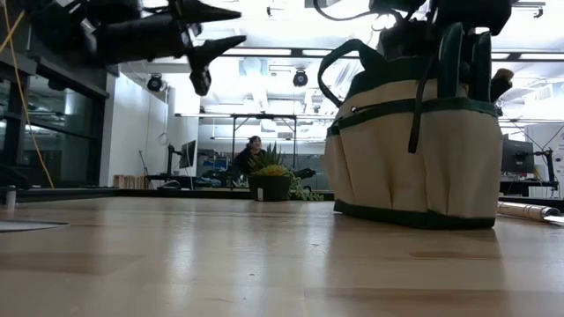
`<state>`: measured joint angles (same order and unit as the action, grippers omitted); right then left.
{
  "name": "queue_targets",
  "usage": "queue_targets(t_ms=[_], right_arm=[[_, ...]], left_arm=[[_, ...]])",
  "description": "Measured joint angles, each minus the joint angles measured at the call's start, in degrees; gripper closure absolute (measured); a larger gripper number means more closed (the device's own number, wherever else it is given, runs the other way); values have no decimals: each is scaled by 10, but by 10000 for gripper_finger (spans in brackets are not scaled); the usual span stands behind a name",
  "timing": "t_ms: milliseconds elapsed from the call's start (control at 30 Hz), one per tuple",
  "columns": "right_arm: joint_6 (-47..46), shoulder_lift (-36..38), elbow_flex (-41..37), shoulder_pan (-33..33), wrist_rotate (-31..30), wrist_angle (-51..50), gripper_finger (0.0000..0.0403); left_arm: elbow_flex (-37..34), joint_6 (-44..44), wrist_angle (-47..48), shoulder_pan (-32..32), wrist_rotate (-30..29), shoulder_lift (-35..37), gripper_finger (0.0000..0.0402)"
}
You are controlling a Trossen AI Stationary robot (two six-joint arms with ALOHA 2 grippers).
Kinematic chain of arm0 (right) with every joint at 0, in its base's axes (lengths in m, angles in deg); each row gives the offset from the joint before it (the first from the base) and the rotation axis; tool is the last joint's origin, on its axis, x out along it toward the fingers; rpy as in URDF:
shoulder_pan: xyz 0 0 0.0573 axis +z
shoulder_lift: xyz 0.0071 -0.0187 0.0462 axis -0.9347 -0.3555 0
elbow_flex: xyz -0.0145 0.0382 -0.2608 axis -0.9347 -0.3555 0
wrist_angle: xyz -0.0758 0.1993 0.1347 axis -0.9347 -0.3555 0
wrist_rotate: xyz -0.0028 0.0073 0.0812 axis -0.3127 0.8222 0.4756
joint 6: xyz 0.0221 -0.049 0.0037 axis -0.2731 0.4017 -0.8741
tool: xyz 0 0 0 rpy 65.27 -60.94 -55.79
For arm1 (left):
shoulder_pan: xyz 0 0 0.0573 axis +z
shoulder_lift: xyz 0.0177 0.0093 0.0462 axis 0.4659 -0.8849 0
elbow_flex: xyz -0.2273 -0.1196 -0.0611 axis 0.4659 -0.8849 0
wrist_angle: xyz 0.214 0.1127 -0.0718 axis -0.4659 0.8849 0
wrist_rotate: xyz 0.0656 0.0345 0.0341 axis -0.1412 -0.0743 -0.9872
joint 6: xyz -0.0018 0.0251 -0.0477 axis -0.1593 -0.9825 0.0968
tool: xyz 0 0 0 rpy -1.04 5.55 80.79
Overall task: Pick & Place Garden tools in Gardening bag
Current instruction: Move the light brown gardening bag to the center of the table
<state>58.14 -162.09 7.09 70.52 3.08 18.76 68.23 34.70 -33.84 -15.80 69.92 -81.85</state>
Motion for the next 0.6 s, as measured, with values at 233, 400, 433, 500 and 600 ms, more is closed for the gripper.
queue_targets(t_ms=[233, 400, 433, 500, 600], right_arm=[[-37, 5, 0, 0, 13, 2, 192], [-65, 15, 0, -3, 6, 5, 184], [-70, 18, 0, -5, 7, 5, 183], [-84, 27, 0, -11, 10, 5, 183], [-104, 41, 0, -18, 11, 4, 183]], left_arm=[[158, -181, 283, 0, 43, -11, 257], [258, -276, 405, 5, 48, -49, 257], [276, -287, 423, 6, 50, -59, 257], [306, -309, 453, 9, 56, -83, 257], [338, -326, 468, 12, 74, -117, 257]])
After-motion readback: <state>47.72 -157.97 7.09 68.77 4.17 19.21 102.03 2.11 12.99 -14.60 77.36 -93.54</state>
